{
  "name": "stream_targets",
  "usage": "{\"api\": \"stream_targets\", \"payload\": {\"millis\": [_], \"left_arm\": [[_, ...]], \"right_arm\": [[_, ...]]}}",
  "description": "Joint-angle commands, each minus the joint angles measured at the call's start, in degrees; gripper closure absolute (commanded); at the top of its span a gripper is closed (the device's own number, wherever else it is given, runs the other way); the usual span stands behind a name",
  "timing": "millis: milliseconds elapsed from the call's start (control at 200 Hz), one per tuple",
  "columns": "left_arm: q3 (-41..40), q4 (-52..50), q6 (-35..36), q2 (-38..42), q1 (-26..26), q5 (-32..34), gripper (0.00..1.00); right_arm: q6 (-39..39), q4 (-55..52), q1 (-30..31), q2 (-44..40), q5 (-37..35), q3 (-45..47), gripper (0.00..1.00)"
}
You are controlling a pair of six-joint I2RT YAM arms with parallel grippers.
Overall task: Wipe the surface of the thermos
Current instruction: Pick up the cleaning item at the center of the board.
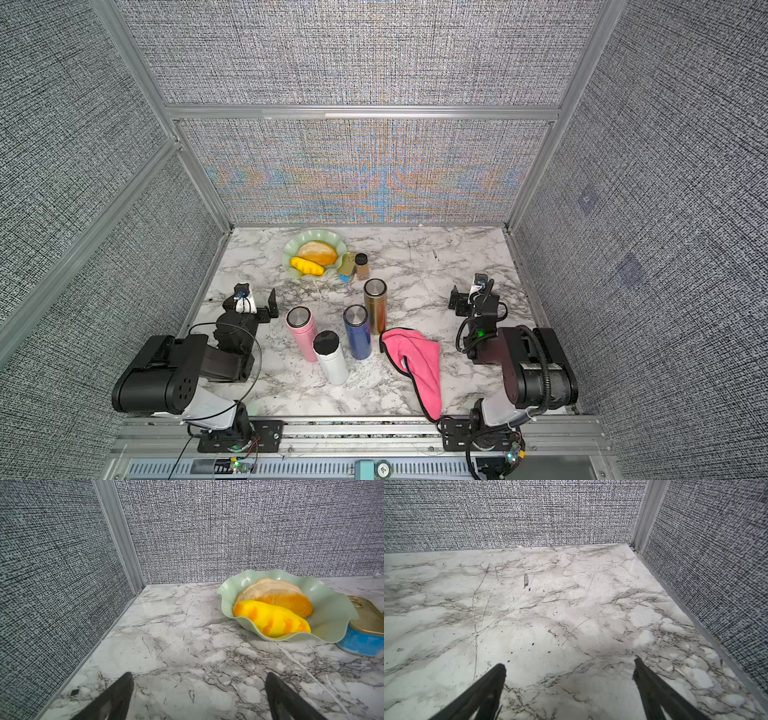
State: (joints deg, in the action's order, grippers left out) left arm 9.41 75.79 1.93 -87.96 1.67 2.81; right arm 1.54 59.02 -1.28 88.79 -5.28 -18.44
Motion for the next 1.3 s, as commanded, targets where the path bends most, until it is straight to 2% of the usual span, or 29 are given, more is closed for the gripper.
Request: {"api": "stream_targets", "payload": {"millis": [0, 900, 1021, 1091, 1186, 1296], "left_arm": [[0.04, 2.04, 0.33, -0.02, -0.07, -0.41, 0.01], [-0.68, 3.46, 0.43, 0.2, -0.07, 0.45, 0.01], [-7.01, 8.42, -1.09, 8.26, -0.03, 4.74, 0.01], [-10.59, 10.23, 0.45, 13.97, -0.08, 2.49, 0.01], [-9.59, 2.03, 1.54, 21.8, 0.06, -1.28, 0.01], [-0.74, -24.98, -7.56, 32.82, 0.0, 2.18, 0.01]], "right_arm": [[-0.24, -0.14, -0.57, -0.18, 1.93, -0.08, 0.01], [-0.31, 0.12, -0.47, -0.34, 1.77, 0.07, 0.01], [0.41, 0.04, 0.26, -6.05, -2.74, 2.72, 0.01], [2.13, -1.73, 0.74, -11.79, -7.68, 4.98, 0.01], [3.33, -4.08, 1.03, -20.14, -9.2, 6.8, 0.01], [14.64, -13.36, 1.13, -31.01, -8.14, 5.53, 0.01]]}}
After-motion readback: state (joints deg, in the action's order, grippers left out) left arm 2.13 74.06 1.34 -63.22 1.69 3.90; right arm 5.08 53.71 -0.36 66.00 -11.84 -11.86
